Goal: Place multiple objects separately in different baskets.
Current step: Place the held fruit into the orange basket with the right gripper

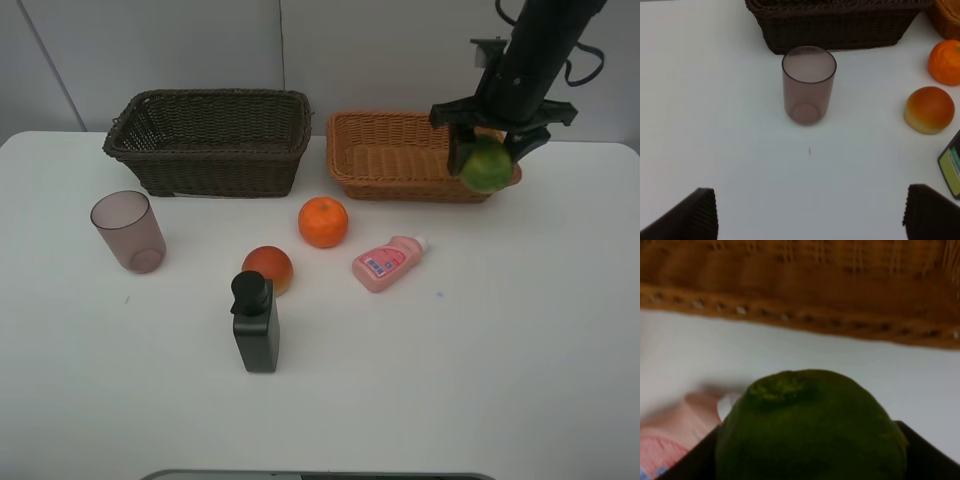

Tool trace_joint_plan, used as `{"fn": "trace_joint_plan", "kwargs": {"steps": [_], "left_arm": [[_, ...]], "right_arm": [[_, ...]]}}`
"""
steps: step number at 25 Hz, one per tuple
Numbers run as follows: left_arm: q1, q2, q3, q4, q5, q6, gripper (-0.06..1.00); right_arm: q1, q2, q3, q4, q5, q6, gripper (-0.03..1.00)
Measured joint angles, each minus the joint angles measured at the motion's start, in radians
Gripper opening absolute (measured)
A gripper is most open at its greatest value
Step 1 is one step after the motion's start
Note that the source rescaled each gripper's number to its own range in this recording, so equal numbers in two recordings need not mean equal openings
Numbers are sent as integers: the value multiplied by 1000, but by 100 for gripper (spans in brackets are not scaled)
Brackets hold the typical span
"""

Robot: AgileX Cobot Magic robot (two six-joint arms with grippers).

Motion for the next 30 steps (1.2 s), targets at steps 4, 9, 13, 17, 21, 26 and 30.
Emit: {"fn": "trace_joint_plan", "kwargs": {"steps": [4, 9, 13, 17, 21, 26, 30], "left_arm": [[0, 0, 0, 0, 0, 0, 96], [0, 0, 0, 0, 0, 0, 96], [0, 0, 0, 0, 0, 0, 96], [0, 0, 0, 0, 0, 0, 96], [0, 0, 0, 0, 0, 0, 96], [0, 0, 0, 0, 0, 0, 96], [0, 0, 0, 0, 0, 0, 96]], "right_arm": [[3, 101, -152, -1, -2, 0, 25], [3, 199, -266, -1, -61, 1, 25], [3, 243, -285, -27, -143, 1, 25], [3, 278, -285, -39, -234, 1, 25], [3, 317, -285, -42, -315, 1, 25], [3, 366, -285, -77, -388, 1, 25], [3, 389, -285, -99, -397, 23, 25]]}}
